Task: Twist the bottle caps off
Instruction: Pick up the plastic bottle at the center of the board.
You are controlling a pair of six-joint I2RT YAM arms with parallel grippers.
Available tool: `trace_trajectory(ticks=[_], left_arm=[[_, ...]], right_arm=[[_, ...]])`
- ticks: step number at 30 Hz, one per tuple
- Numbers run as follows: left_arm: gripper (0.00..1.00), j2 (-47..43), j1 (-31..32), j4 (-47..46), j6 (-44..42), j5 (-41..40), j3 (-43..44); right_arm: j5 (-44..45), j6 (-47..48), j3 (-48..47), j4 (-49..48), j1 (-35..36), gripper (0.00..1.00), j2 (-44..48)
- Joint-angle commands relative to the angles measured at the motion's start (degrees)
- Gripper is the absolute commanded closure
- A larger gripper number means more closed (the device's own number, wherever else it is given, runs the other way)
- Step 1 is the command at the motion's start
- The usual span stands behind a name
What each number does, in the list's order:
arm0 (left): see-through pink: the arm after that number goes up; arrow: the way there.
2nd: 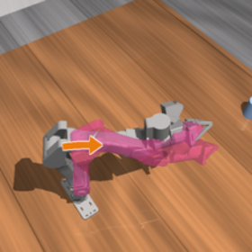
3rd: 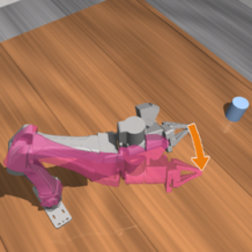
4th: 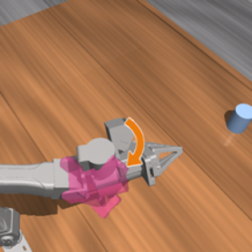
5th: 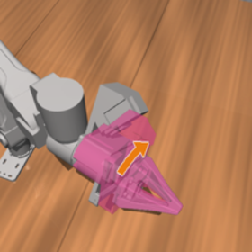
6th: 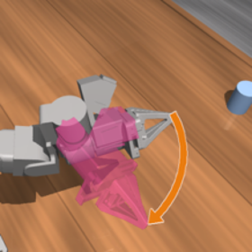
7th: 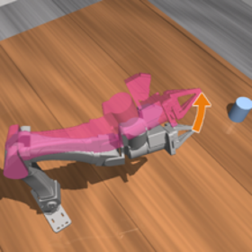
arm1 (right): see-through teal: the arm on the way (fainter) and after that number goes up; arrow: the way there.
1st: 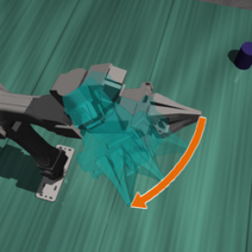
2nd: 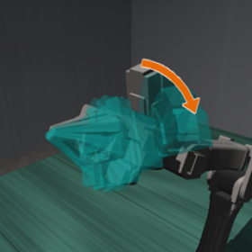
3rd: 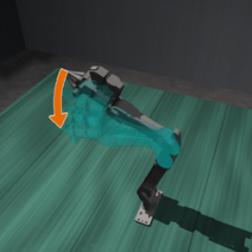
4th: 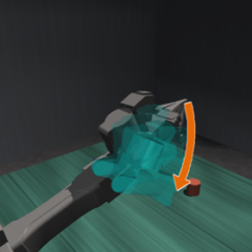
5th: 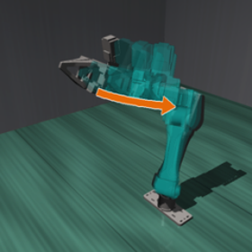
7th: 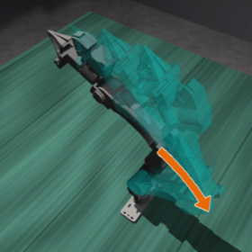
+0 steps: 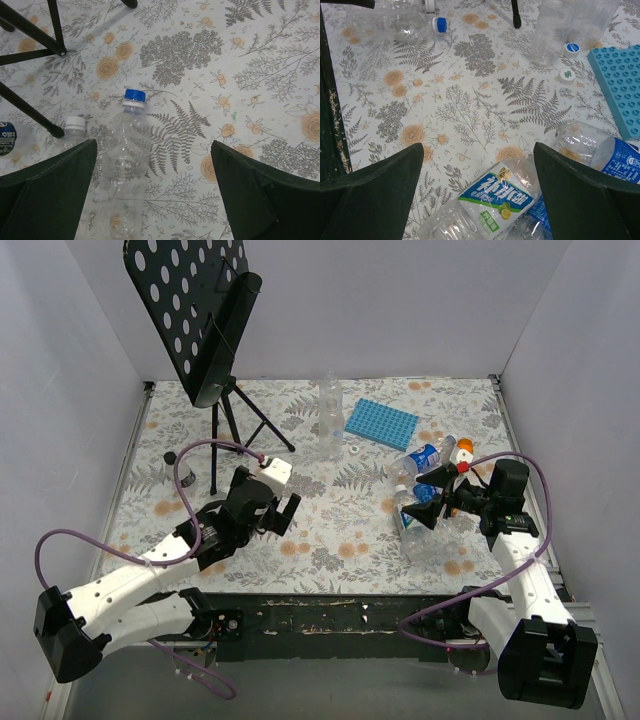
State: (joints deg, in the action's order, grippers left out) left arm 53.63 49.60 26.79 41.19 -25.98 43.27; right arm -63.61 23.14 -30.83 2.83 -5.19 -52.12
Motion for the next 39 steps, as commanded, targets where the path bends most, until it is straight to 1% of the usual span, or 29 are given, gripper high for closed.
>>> trace_trajectory(ticks=[1, 13, 21, 31, 35, 39], left_arm=[[0.02, 0.86, -0.39, 0.37, -4.36, -5.13, 1.47], [0.02, 3.33, -0.39, -1.3, -6.65, -6.28, 0.86], [0.02, 3.42, -0.39, -2.7, -8.23, -7.42, -0.55], [0.02, 2.8, -0.82, -3.49, -7.62, -5.67, -1.43], [0.02, 2.54, -1.96, -4.02, -7.26, -2.86, -1.17], [0.02, 2.89, -6.52, -3.85, -6.39, 3.2, 0.23]], right_arm=[[-1.34, 1.39, -0.64, -0.81, -0.17, 0.02, -0.35], [-2.04, 2.79, -1.78, 1.12, -0.26, 0.02, -1.67], [-1.86, 3.14, -1.69, 1.39, -0.17, 0.02, -1.76], [-1.34, 3.76, -1.6, 1.65, -0.17, 0.02, -1.41], [-1.42, 3.76, -1.6, 1.65, -0.26, 0.02, -1.58], [-1.51, 3.76, -1.6, 1.65, -0.17, 0.02, -1.67]])
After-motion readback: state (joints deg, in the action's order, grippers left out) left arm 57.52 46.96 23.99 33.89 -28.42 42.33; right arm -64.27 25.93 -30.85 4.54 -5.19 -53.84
